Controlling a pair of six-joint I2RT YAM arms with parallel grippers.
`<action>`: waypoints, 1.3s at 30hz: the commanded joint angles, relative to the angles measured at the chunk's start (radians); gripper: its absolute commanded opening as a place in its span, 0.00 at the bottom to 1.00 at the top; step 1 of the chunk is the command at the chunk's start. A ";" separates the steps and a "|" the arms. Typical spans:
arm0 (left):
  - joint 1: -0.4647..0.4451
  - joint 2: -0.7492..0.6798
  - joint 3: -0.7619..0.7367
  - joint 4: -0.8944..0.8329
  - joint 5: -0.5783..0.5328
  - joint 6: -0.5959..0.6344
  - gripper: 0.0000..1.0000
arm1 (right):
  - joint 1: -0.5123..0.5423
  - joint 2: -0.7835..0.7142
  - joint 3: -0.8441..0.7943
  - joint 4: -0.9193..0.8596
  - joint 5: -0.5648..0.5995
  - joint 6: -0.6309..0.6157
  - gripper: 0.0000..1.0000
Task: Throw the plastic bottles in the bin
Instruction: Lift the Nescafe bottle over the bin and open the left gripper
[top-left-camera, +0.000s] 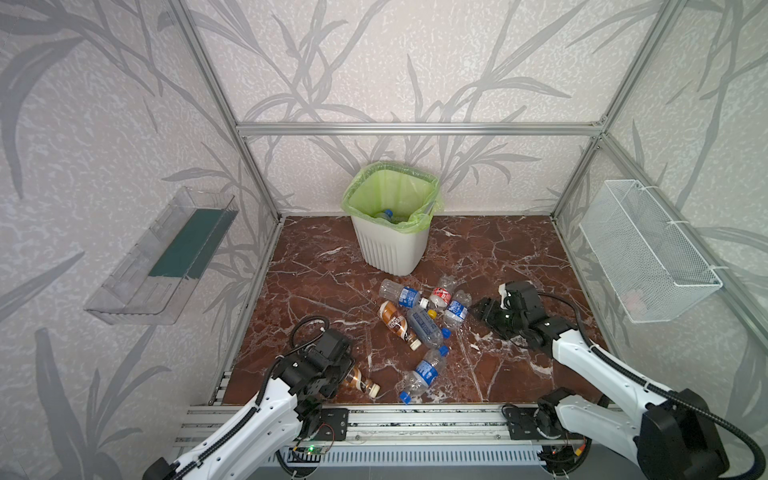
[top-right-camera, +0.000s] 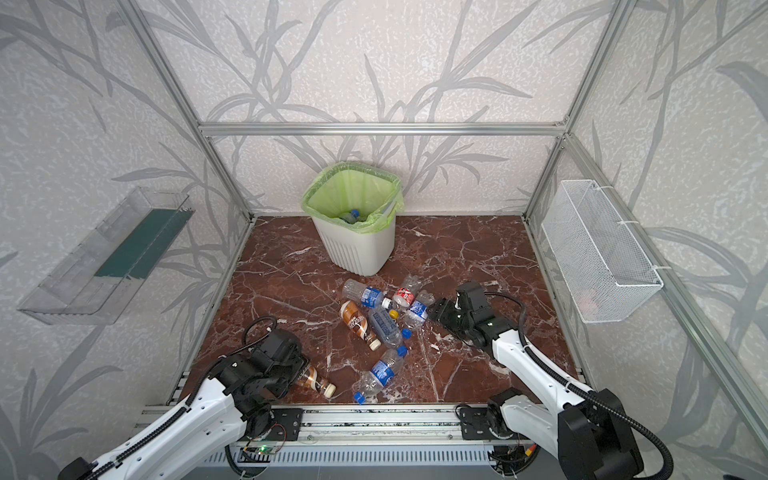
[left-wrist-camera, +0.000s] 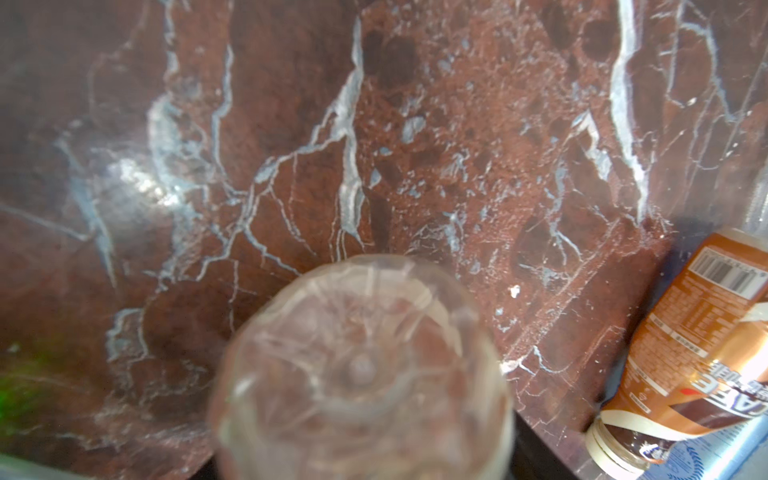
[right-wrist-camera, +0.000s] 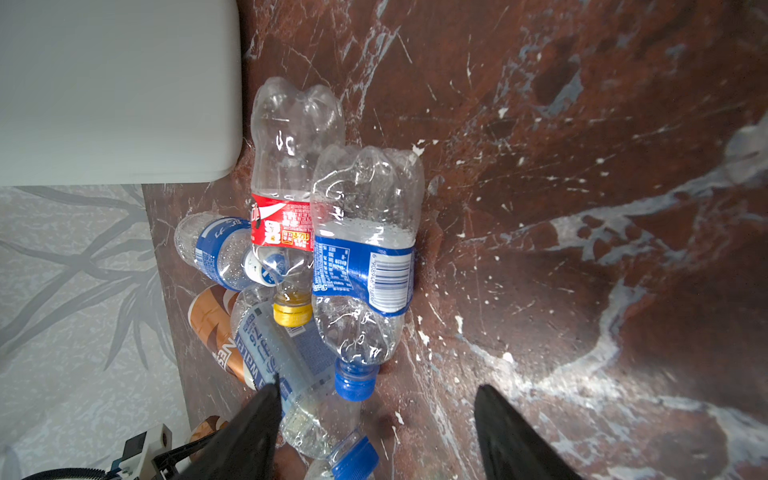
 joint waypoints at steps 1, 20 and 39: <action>0.004 0.002 -0.010 -0.028 -0.001 -0.010 0.64 | 0.003 0.000 -0.006 0.010 0.010 -0.003 0.73; 0.044 -0.067 0.118 -0.061 -0.002 0.048 0.51 | 0.003 0.020 0.005 0.005 0.010 -0.006 0.73; 0.295 0.689 1.379 0.051 0.173 0.443 0.53 | -0.004 0.016 0.121 -0.063 0.024 -0.001 0.73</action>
